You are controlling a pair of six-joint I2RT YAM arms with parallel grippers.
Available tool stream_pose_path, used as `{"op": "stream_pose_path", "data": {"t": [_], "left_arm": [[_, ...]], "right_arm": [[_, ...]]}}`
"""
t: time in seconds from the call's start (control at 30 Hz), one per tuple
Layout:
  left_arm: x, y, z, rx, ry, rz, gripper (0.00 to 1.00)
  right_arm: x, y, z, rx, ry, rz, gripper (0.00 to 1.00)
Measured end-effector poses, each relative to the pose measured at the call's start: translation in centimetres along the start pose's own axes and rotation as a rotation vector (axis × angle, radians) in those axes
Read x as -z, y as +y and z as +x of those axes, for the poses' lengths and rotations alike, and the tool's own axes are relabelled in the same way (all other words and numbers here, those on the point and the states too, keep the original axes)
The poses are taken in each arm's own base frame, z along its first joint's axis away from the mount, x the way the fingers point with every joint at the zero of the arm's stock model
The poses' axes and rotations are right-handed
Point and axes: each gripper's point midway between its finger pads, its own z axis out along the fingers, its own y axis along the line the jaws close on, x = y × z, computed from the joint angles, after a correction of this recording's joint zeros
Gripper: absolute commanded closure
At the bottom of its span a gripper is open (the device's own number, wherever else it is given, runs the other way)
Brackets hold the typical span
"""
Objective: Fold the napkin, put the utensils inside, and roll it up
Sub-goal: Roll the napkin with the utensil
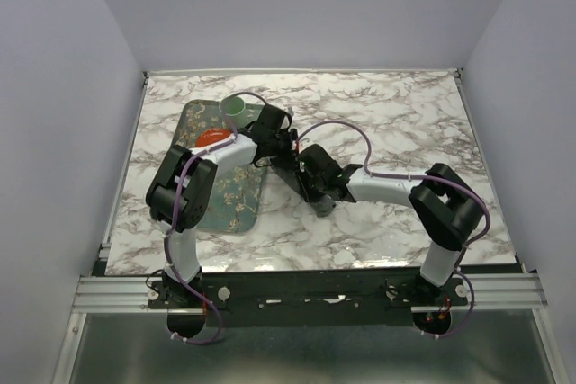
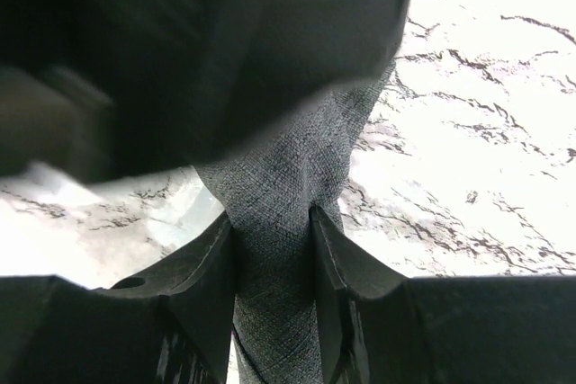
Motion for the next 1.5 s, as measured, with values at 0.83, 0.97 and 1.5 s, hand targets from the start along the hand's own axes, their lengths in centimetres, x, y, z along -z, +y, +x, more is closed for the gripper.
{"op": "stream_pose_path", "data": {"t": [0.83,0.97,1.5], "left_arm": [[4.8,-4.4,0.8,-0.134,-0.043,0.039,0.57],[4.1,-3.6,3.2,-0.134,0.010,0.020,0.58],[1.4,-2.0,2.4,-0.109,0.007,-0.026,0.62]], "right_arm": [[0.8,-1.8,0.2,-0.404,0.009,-0.486,0.58],[1.1,-2.3,0.6,-0.454,0.034,-0.553,0.58],[1.6,-1.8,0.9,-0.479,0.081,-0.671,0.50]]}}
